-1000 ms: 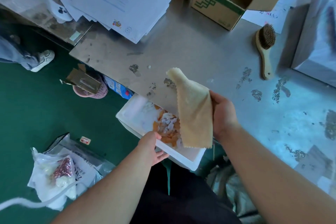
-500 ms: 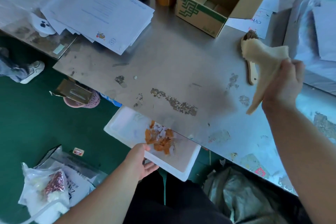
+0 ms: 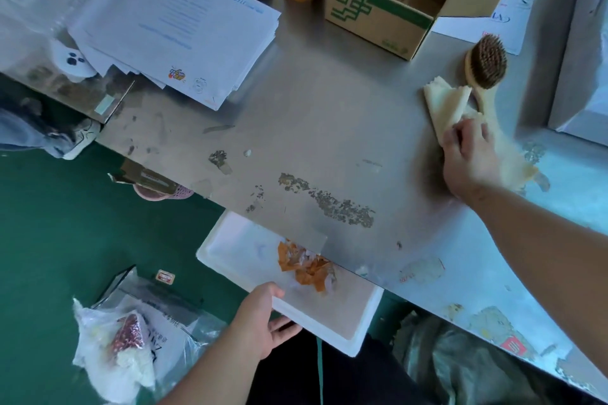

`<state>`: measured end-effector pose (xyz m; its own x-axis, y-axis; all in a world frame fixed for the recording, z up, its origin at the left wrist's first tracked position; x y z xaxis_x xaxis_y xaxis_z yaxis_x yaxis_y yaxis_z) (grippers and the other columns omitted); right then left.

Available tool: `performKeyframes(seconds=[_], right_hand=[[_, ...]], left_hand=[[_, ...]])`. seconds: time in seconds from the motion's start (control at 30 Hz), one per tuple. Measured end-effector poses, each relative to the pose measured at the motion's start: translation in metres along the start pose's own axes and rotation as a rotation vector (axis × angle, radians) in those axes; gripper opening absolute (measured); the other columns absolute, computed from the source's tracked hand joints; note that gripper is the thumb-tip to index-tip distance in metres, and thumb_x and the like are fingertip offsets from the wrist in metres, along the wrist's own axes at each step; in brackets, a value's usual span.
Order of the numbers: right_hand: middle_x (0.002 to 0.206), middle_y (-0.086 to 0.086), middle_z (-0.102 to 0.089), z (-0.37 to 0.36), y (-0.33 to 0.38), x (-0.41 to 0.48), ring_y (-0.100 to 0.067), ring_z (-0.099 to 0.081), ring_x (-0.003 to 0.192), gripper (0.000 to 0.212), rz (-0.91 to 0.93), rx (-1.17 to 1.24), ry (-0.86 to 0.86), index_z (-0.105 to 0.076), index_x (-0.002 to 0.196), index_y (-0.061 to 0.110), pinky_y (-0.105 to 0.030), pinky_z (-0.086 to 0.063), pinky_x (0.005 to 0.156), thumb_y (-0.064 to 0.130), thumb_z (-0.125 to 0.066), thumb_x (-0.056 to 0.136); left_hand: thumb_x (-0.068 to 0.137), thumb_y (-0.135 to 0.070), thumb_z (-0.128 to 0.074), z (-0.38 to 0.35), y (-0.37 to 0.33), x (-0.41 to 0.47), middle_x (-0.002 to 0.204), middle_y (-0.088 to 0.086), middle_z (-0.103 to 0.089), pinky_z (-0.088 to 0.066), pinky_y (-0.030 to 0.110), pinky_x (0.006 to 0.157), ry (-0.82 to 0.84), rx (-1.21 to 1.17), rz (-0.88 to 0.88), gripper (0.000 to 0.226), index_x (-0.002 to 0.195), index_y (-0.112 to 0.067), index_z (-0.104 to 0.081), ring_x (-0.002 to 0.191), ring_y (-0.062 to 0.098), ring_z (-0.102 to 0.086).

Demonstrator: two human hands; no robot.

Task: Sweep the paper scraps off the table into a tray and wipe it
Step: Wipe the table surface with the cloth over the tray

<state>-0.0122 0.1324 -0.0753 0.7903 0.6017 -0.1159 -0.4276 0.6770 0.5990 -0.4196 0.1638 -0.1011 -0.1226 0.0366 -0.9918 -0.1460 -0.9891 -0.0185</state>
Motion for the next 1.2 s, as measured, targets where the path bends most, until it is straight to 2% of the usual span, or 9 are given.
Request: performKeyframes(seconds=[0.17,0.33,0.43,0.63,0.77,0.87,1.0,1.13,1.2], right_hand=[[0.115,-0.013,-0.058,-0.023,0.031,0.015,-0.034,-0.048,0.113,0.016,0.071,0.041,0.044,-0.044,0.097,0.017,-0.042,-0.036,0.094,0.03,-0.041,0.106],[0.109,-0.012,-0.059,-0.034,0.044,0.022,-0.03,-0.049,0.106,0.021,0.083,0.054,0.081,-0.049,0.1,0.011,-0.038,-0.034,0.09,0.03,-0.043,0.105],[0.105,-0.003,-0.057,-0.042,0.057,0.011,-0.025,-0.05,0.104,0.019,0.067,0.122,0.136,-0.051,0.1,0.014,-0.035,-0.035,0.089,0.032,-0.045,0.105],[0.122,-0.015,-0.064,-0.089,0.104,-0.046,-0.03,-0.051,0.114,0.017,0.31,0.079,0.326,-0.056,0.1,0.009,-0.035,-0.035,0.094,0.025,-0.049,0.103],[0.126,-0.015,-0.063,-0.11,0.121,-0.093,-0.031,-0.053,0.12,0.019,0.407,0.056,0.438,-0.055,0.102,0.011,-0.033,-0.036,0.102,0.027,-0.047,0.104],[0.149,-0.012,-0.053,-0.119,0.122,-0.13,-0.025,-0.043,0.141,0.023,0.47,0.036,0.484,-0.057,0.109,0.012,-0.03,-0.023,0.121,0.03,-0.043,0.106],[0.156,-0.012,-0.046,-0.116,0.12,-0.168,-0.024,-0.037,0.147,0.028,0.469,0.056,0.504,-0.059,0.122,0.008,-0.023,-0.011,0.122,0.026,-0.044,0.106],[0.158,-0.007,-0.043,-0.116,0.118,-0.208,-0.02,-0.032,0.149,0.032,0.426,0.081,0.537,-0.058,0.129,0.009,-0.017,-0.004,0.121,0.028,-0.043,0.107],[0.158,-0.006,-0.043,-0.115,0.119,-0.221,-0.018,-0.031,0.149,0.032,0.395,0.091,0.558,-0.059,0.128,0.01,-0.011,-0.001,0.117,0.028,-0.043,0.107]], left_hand=[[0.094,-0.009,-0.062,0.001,-0.002,0.001,0.11,0.024,-0.071,-0.064,0.047,0.06,-0.001,0.022,0.008,0.029,0.121,-0.001,-0.058,0.099,0.04,-0.072],[0.094,-0.008,-0.061,0.001,-0.002,0.002,0.113,0.025,-0.069,-0.064,0.055,0.074,0.005,0.022,0.005,0.028,0.121,-0.002,-0.057,0.104,0.042,-0.07],[0.094,-0.007,-0.061,0.001,-0.002,0.001,0.113,0.025,-0.069,-0.065,0.053,0.068,0.009,0.023,0.002,0.027,0.12,-0.002,-0.057,0.103,0.043,-0.07],[0.093,-0.009,-0.062,0.0,-0.001,-0.001,0.111,0.023,-0.07,-0.065,0.051,0.067,-0.003,0.023,-0.001,0.027,0.118,-0.003,-0.059,0.1,0.041,-0.072],[0.092,-0.01,-0.062,0.002,0.0,-0.006,0.114,0.023,-0.067,-0.065,0.053,0.069,-0.024,0.04,-0.011,0.027,0.118,-0.003,-0.06,0.1,0.041,-0.072],[0.094,-0.011,-0.062,0.0,-0.001,-0.011,0.113,0.022,-0.064,-0.065,0.051,0.069,-0.029,0.052,-0.006,0.025,0.117,-0.001,-0.059,0.096,0.042,-0.073],[0.096,-0.014,-0.061,0.0,-0.002,-0.024,0.116,0.024,-0.064,-0.065,0.049,0.079,-0.036,0.067,0.022,0.027,0.118,0.002,-0.06,0.098,0.039,-0.074],[0.096,-0.014,-0.062,-0.002,-0.004,-0.035,0.121,0.026,-0.065,-0.064,0.047,0.056,-0.035,0.076,0.032,0.029,0.119,0.004,-0.061,0.097,0.039,-0.07],[0.096,-0.014,-0.062,-0.004,-0.004,-0.037,0.12,0.024,-0.067,-0.062,0.047,0.055,-0.041,0.078,0.036,0.029,0.118,0.006,-0.062,0.093,0.038,-0.069]])
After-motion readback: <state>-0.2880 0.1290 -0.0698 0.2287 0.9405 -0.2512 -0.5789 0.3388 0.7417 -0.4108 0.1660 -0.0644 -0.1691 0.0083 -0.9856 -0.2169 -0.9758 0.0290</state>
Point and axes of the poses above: each hand's wrist, its own x-axis towards the middle knuckle, its own z-axis out of the back of the hand, y = z × x, the point moved 2 cm from there along x, towards the middle knuckle
